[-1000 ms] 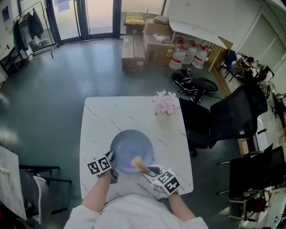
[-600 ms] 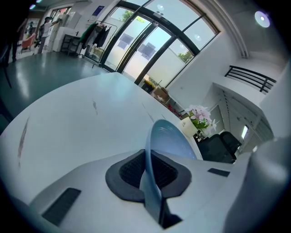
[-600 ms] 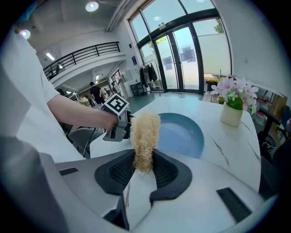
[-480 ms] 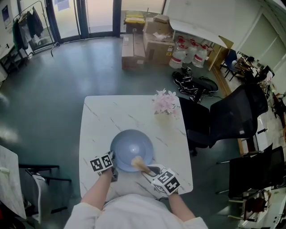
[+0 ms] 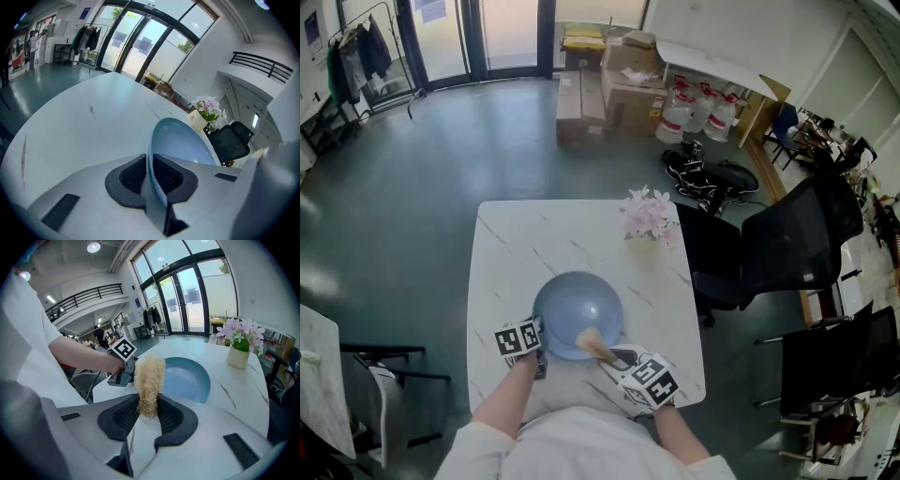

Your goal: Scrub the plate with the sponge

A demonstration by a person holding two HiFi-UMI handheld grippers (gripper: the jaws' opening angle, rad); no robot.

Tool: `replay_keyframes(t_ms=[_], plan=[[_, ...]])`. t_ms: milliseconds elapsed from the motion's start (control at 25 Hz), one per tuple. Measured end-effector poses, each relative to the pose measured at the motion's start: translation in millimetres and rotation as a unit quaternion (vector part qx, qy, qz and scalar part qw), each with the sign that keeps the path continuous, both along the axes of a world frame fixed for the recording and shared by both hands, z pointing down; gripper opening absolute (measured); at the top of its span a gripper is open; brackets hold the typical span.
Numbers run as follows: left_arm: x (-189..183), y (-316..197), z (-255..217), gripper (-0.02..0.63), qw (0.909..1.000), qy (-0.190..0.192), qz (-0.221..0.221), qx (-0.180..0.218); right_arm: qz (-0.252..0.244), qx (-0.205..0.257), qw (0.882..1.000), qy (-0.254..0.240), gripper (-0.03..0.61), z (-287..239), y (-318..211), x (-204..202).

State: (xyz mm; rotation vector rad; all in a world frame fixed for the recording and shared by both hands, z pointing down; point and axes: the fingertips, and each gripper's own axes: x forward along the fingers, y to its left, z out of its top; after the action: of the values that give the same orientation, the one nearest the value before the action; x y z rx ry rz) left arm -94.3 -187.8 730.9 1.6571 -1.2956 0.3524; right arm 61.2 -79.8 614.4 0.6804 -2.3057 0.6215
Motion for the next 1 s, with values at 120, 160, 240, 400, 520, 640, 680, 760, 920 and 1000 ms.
replay_keyframes(t_ms=[120, 160, 240, 400, 520, 640, 680, 760, 920, 1000], plan=[[-1, 0, 1, 0.044, 1.0000, 0.002, 0.000, -0.001, -0.001, -0.001, 1.000, -0.001, 0.118, 1, 0, -1], [-1, 0, 1, 0.044, 1.0000, 0.003, 0.000, 0.001, -0.001, -0.001, 1.000, -0.002, 0.118, 0, 0, -1], [-1, -1, -1, 0.066, 0.9999, 0.009, -0.004, 0.007, 0.000, 0.000, 1.000, -0.002, 0.118, 0, -1, -1], [-1, -3, -6, 0.159, 0.9994, 0.029, -0.013, 0.015, -0.001, 0.000, 1.000, -0.003, 0.118, -2, 0, -2], [-3, -3, -8, 0.176, 0.9992, 0.033, -0.014, 0.017, -0.001, 0.000, 1.000, -0.003, 0.118, -2, 0, -3], [-6, -3, -10, 0.179, 0.9989, 0.035, -0.016, 0.026, 0.001, 0.000, 1.000, -0.002, 0.118, 0, -1, -1], [-7, -3, -12, 0.179, 0.9988, 0.035, -0.017, 0.032, 0.002, 0.000, 1.000, -0.002, 0.118, 0, -2, 0], [-11, -3, -17, 0.178, 0.9985, 0.027, -0.018, 0.044, 0.006, 0.002, 1.000, -0.003, 0.118, -1, -3, -1], [-24, -2, -30, 0.178, 0.9975, 0.005, -0.023, 0.067, 0.014, 0.005, 1.000, -0.002, 0.118, -3, -7, 0], [-26, -2, -34, 0.178, 0.9967, 0.000, -0.019, 0.078, 0.017, 0.007, 1.000, -0.002, 0.118, -2, -8, 2]])
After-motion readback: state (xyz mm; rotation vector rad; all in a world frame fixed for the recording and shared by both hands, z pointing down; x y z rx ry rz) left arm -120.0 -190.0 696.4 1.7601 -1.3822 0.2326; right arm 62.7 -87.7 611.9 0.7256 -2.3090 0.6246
